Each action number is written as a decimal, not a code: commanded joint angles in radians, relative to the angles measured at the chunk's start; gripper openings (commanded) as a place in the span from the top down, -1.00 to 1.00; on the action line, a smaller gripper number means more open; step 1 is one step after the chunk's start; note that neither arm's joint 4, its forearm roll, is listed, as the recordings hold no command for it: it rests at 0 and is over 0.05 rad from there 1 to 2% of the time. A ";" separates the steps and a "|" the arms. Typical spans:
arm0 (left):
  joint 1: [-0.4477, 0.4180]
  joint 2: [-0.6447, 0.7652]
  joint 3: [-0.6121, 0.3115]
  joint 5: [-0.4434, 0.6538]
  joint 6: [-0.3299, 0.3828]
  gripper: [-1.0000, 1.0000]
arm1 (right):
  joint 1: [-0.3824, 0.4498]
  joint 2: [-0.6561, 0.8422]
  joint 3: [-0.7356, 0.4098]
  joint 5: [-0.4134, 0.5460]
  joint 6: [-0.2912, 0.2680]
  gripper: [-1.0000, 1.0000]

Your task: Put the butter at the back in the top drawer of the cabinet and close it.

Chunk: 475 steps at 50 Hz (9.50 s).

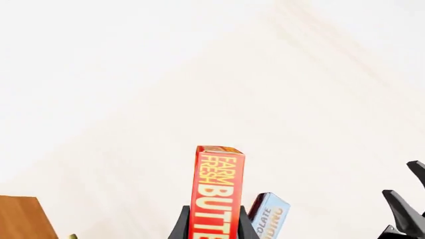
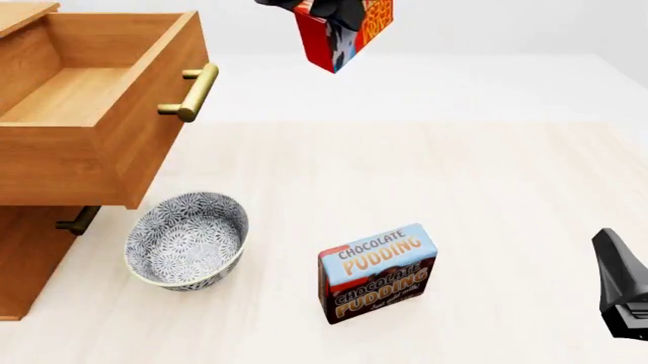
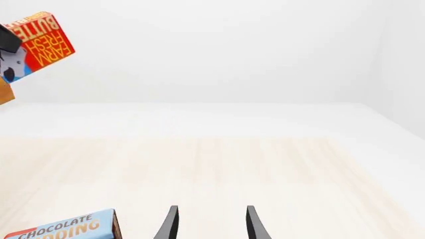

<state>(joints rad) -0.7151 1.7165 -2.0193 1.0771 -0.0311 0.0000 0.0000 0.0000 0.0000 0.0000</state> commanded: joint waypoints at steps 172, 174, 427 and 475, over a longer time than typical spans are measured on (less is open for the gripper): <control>0.650 -0.499 0.517 0.005 0.061 1.00 | 0.000 0.000 0.000 0.000 0.000 -1.00; 0.651 -0.496 0.519 0.003 0.061 1.00 | 0.000 0.000 0.000 0.000 0.000 -1.00; 0.079 -0.189 0.485 -0.408 -0.196 -1.00 | 0.000 0.000 0.000 0.000 0.000 -1.00; 0.109 -0.062 0.597 -0.544 -0.231 -1.00 | 0.000 0.000 0.000 0.000 0.000 -1.00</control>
<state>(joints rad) -0.6274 1.6342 -1.4456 0.5566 -0.2617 0.0000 0.0000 0.0000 0.0000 0.0000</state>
